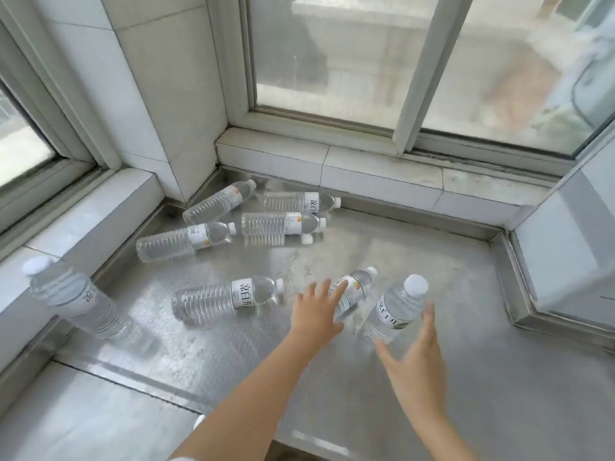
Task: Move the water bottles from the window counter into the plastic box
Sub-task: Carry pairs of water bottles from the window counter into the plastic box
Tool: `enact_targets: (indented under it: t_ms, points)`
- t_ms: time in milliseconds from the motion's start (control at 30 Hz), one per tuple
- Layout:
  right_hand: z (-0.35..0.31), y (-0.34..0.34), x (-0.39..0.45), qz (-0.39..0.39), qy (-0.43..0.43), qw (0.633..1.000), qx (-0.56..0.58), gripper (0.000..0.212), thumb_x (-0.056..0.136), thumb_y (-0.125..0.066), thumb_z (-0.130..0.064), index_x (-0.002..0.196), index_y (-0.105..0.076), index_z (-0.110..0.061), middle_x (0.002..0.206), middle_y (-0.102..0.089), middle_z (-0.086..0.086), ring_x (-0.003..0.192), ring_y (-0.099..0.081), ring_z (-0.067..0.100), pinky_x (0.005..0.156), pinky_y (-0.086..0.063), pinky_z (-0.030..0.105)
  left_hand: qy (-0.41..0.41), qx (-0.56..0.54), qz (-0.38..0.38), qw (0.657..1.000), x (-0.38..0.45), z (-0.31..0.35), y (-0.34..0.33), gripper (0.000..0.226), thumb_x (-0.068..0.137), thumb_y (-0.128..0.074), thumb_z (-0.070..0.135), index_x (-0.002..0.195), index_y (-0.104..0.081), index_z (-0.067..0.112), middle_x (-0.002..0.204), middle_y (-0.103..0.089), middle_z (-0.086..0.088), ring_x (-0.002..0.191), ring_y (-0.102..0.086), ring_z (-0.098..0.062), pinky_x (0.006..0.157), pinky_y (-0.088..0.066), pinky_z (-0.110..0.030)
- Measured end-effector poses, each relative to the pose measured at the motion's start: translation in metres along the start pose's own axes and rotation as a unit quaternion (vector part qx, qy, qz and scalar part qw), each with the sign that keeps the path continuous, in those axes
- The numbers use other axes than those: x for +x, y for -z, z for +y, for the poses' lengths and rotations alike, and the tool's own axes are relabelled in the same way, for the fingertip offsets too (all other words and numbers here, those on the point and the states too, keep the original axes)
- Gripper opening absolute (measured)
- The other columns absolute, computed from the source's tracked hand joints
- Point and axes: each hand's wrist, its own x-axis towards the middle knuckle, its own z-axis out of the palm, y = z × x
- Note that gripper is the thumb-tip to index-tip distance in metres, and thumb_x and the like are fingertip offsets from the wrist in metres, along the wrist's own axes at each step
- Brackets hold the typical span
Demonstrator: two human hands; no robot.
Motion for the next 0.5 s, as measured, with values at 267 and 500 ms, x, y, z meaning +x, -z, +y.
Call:
enact_targets:
  t_ms: [267,500]
  points:
    - [-0.010,-0.041,0.017,0.039,-0.155,0.977,0.140,0.095,0.067,-0.083,-0.031,0.141,-0.023,-0.025,0.136,-0.053,-0.001,0.115,-0.057,0.027,0.081,-0.048,0.039,0.025,0.027,-0.061,0.997,0.043,0.003,-0.017,0.087,0.092,-0.053,0.049,0.154,0.007,0.037,0.132,-0.047,-0.010,0.108,-0.054,-0.029,0.075,-0.040,-0.036]
    - [-0.004,-0.050,0.020,0.072,-0.197,0.959,0.190,0.071,0.069,-0.083,-0.027,0.125,-0.040,-0.022,0.109,-0.066,-0.003,0.093,-0.062,0.025,0.074,-0.047,0.037,0.047,-0.104,-0.030,0.993,0.051,-0.006,-0.005,0.073,0.088,-0.054,0.053,0.151,-0.019,0.040,0.116,-0.054,-0.011,0.102,-0.056,-0.032,0.078,-0.045,-0.038]
